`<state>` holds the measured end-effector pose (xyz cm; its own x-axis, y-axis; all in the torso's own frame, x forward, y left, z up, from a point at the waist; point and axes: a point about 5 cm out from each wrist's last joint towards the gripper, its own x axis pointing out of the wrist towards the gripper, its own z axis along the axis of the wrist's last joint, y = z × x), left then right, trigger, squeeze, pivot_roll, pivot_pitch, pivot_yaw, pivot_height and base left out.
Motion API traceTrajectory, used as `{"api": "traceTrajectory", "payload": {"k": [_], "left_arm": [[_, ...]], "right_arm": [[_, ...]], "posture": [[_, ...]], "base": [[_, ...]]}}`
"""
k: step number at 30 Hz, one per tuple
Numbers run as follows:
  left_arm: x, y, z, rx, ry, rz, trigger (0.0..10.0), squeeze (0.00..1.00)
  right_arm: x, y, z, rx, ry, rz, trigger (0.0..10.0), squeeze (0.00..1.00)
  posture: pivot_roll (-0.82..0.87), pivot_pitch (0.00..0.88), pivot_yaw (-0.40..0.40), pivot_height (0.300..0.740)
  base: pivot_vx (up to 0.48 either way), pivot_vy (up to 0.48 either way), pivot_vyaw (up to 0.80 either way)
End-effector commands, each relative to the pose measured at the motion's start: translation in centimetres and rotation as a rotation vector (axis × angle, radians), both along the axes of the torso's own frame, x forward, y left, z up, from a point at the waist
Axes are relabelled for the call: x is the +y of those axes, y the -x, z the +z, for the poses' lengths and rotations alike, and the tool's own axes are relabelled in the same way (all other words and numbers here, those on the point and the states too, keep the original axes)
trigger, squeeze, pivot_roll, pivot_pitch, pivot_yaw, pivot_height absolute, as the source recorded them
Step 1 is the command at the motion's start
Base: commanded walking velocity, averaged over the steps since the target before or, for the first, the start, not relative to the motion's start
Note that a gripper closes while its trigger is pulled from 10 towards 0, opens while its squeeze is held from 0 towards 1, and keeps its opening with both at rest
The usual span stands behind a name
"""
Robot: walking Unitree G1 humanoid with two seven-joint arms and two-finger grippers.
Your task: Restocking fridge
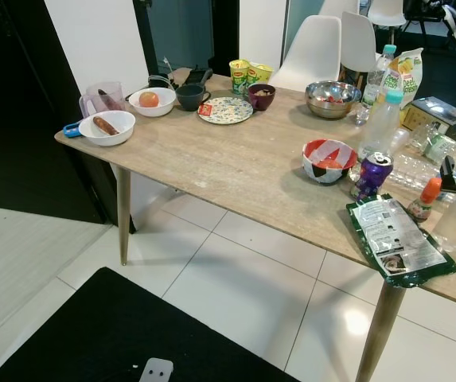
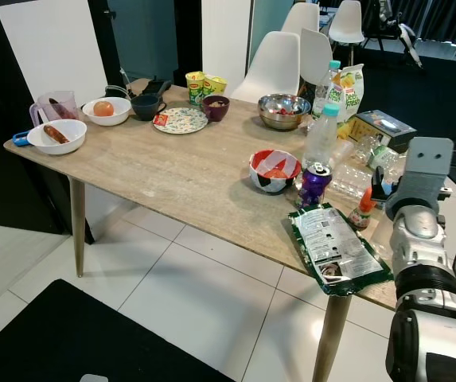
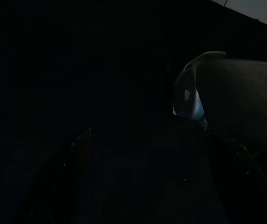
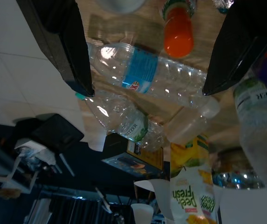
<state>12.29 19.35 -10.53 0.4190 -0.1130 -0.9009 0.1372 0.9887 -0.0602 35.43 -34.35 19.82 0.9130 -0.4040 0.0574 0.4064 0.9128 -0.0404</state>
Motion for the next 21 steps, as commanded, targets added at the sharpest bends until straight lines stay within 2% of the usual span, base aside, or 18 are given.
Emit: {"api": "traceTrajectory", "payload": {"k": [1, 7, 13, 15, 21], "left_arm": [[-0.6, 0.2, -0.1, 0.007, 0.007, -0.018, 10.0, 0.0], [-0.5, 0.1, -0.1, 0.003, 0.006, -0.026, 10.0, 0.0], [-0.4, 0.0, 0.0, -0.002, 0.009, -0.024, 10.0, 0.0], [-0.2, 0.0, 0.0, -0.003, 0.009, -0.024, 10.0, 0.0], [-0.1, 0.1, 0.0, -0.003, 0.008, -0.026, 10.0, 0.0]], "right_arm": [[-1.2, 0.7, 0.1, -0.003, -0.028, -0.017, 10.0, 0.0], [-2.8, 1.8, 0.1, 0.06, 0.019, 0.013, 10.0, 0.0], [-2.7, 2.1, -0.5, 0.101, -0.008, 0.126, 10.0, 0.0], [-2.5, 2.3, -0.8, 0.098, -0.047, 0.214, 10.0, 0.0], [-2.7, 2.5, -0.8, 0.095, -0.048, 0.215, 10.0, 0.0]], "posture": [[0.08, 0.0, -0.018, 0.738], [0.07, 0.0, -0.018, 0.738], [0.07, 0.0, -0.017, 0.738], [0.07, 0.0, -0.016, 0.738], [0.07, 0.0, -0.015, 0.738]], "base": [[0.0, 0.0, 0.0], [0.0, 0.0, 0.0], [0.0, 0.0, 0.0], [0.0, 0.0, 0.0], [0.0, 0.0, 0.0]]}}
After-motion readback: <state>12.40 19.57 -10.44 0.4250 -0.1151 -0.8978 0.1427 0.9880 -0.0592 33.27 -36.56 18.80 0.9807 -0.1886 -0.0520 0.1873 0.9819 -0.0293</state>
